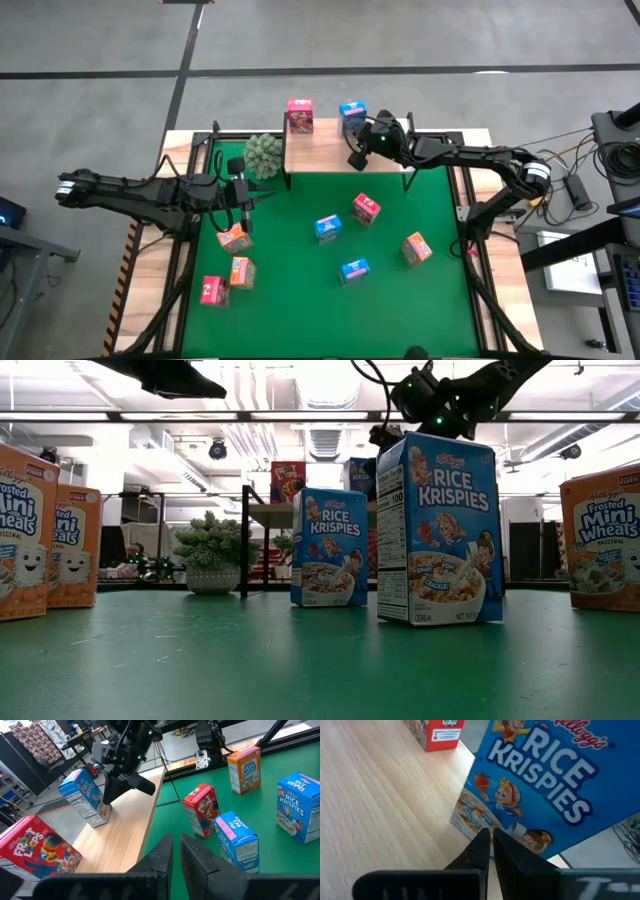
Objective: Stack cereal on shelf
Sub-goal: Put the top right blue cereal box on the shelf
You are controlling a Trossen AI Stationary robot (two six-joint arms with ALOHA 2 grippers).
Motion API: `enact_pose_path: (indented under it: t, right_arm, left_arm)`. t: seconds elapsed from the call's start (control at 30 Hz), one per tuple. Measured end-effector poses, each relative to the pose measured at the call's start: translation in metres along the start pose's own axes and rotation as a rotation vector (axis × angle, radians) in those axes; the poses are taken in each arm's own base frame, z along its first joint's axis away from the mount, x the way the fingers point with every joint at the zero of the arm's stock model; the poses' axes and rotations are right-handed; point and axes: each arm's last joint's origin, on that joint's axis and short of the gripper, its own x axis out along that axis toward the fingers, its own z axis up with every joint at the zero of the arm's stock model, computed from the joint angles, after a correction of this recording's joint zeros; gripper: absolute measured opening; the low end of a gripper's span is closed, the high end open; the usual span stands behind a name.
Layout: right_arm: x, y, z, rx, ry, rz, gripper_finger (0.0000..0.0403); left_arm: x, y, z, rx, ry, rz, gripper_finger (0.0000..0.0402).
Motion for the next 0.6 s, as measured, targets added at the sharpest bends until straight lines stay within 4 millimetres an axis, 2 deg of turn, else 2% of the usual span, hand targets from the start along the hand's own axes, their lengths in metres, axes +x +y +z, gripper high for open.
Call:
enact_pose_path:
  t: [0.17, 0.33, 0.6]
  right_arm:
    - [0.0, 0.003, 0.002, 0.024, -0.028, 0.058, 0.0013]
    - [0.009, 0.005, 0.005, 0.04, -0.085, 0.04, 0.0013]
    - [0.024, 0.008, 0.009, 0.032, -0.084, 0.032, 0.0013]
  left_arm:
    - [0.0, 0.0, 0.0, 0.01, -0.001, 0.0, 0.0015]
    - [0.0, 0.0, 0.001, 0.018, -0.011, 0.003, 0.0015]
    - [0.0, 0.0, 0.001, 0.04, -0.013, 0.004, 0.0015]
